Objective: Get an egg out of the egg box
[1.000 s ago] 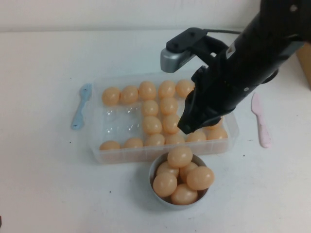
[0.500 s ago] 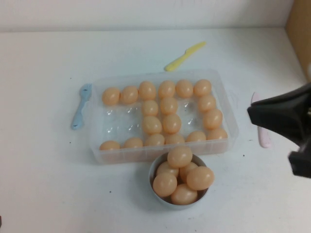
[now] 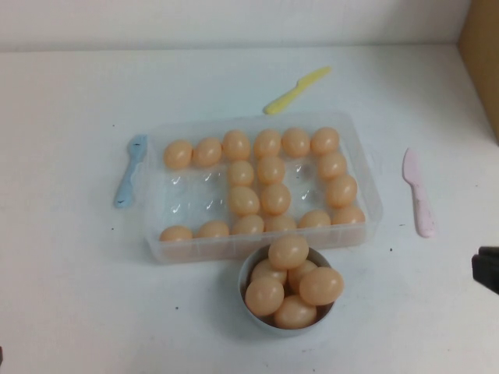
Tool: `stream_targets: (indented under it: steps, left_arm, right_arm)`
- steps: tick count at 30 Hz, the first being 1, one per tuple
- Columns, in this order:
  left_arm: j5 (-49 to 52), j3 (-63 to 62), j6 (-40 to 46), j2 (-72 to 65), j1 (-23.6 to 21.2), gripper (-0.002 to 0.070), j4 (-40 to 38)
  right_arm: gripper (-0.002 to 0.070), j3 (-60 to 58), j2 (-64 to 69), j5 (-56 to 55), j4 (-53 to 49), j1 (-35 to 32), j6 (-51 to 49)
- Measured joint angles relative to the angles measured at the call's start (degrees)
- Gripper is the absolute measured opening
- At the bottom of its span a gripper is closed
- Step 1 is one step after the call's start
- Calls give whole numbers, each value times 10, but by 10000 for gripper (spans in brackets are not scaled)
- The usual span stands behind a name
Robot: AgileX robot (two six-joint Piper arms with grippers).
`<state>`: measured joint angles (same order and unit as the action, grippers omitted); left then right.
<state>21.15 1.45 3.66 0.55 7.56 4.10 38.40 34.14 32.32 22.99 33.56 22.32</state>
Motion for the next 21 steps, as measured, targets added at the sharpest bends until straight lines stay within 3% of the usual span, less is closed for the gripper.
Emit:
stream_targets:
  steps: [10,18,21]
  left_arm:
    - [0,0,0,0,0,-5,0]
    - [0,0,0,0,0,-5,0]
    - [0,0,0,0,0,-5,0]
  right_arm:
    - [-17,-33,-7,82,-76,0,0]
    - [-17,-80,-33,-68,-94,0,0]
    - [-17,-142,-46,-193,-94,0,1]
